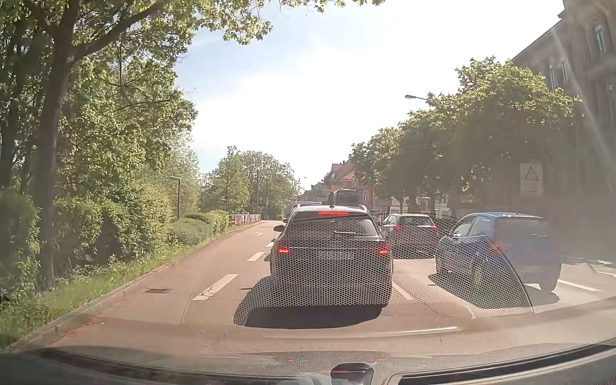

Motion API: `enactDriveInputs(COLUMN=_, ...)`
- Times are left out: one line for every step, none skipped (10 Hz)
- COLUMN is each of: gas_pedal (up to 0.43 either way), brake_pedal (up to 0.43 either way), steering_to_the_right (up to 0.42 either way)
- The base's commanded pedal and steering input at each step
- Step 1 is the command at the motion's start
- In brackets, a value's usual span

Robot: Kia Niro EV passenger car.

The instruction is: Follow the waypoints while adhering to traffic rules and regulations

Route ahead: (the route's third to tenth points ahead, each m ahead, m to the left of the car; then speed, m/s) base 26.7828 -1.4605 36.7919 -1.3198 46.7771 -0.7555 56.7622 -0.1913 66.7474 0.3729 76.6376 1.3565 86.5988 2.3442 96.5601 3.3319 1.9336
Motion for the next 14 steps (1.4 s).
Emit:
enactDriveInputs(gas_pedal=0.000, brake_pedal=0.201, steering_to_the_right=-0.004)
enactDriveInputs(gas_pedal=0.000, brake_pedal=0.195, steering_to_the_right=-0.004)
enactDriveInputs(gas_pedal=0.000, brake_pedal=0.189, steering_to_the_right=-0.004)
enactDriveInputs(gas_pedal=0.000, brake_pedal=0.183, steering_to_the_right=-0.004)
enactDriveInputs(gas_pedal=0.000, brake_pedal=0.183, steering_to_the_right=-0.005)
enactDriveInputs(gas_pedal=0.000, brake_pedal=0.183, steering_to_the_right=-0.004)
enactDriveInputs(gas_pedal=0.000, brake_pedal=0.171, steering_to_the_right=-0.005)
enactDriveInputs(gas_pedal=0.000, brake_pedal=0.165, steering_to_the_right=-0.005)
enactDriveInputs(gas_pedal=0.000, brake_pedal=0.165, steering_to_the_right=-0.005)
enactDriveInputs(gas_pedal=0.000, brake_pedal=0.165, steering_to_the_right=-0.004)
enactDriveInputs(gas_pedal=0.000, brake_pedal=0.159, steering_to_the_right=-0.005)
enactDriveInputs(gas_pedal=0.000, brake_pedal=0.140, steering_to_the_right=-0.005)
enactDriveInputs(gas_pedal=0.000, brake_pedal=0.091, steering_to_the_right=-0.005)
enactDriveInputs(gas_pedal=0.000, brake_pedal=0.000, steering_to_the_right=-0.006)
